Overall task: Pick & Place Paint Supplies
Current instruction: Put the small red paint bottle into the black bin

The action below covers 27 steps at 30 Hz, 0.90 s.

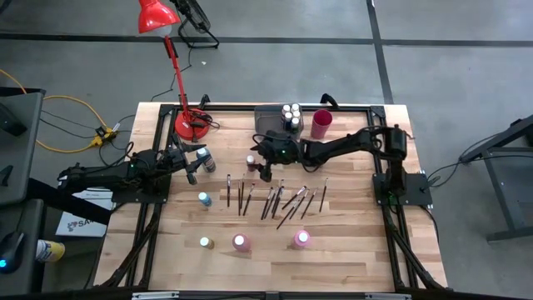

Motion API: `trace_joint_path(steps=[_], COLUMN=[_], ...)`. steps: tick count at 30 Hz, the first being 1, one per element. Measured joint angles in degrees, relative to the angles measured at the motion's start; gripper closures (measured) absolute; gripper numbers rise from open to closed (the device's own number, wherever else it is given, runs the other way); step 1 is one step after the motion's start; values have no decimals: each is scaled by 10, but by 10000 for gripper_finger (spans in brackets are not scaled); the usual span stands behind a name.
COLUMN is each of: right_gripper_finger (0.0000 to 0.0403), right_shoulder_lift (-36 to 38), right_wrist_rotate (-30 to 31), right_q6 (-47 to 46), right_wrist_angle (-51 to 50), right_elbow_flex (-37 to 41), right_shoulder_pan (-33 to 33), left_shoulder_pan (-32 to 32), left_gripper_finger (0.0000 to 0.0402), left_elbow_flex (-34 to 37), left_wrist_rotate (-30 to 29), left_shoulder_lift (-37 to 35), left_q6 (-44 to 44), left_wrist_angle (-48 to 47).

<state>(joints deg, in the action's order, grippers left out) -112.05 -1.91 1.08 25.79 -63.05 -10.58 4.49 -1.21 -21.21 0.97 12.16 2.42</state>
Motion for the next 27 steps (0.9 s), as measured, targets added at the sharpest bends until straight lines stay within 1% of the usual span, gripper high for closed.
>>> trace_joint_path(steps=[4,10,20,23,27], right_gripper_finger=[110,129,138,150,177], right_shoulder_lift=[0,-11,-26,-29,-37], right_wrist_rotate=[-15,-45,-45,-45,-46], right_q6=[0,-4,-6,-5,1], right_wrist_angle=[-2,2,24,24,29], right_elbow_flex=[1,0,-3,-2,-2], right_shoulder_pan=[-4,-6,-7,-7,-7], left_shoulder_pan=[0,0,0,0,0], left_gripper_finger=[231,231,231,231,231], left_elbow_flex=[0,0,0,0,0], left_wrist_rotate=[0,0,0,0,0], left_shoulder_lift=[0,0,0,0,0], left_q6=[0,0,0,0,0], left_wrist_angle=[0,0,0,0,0])
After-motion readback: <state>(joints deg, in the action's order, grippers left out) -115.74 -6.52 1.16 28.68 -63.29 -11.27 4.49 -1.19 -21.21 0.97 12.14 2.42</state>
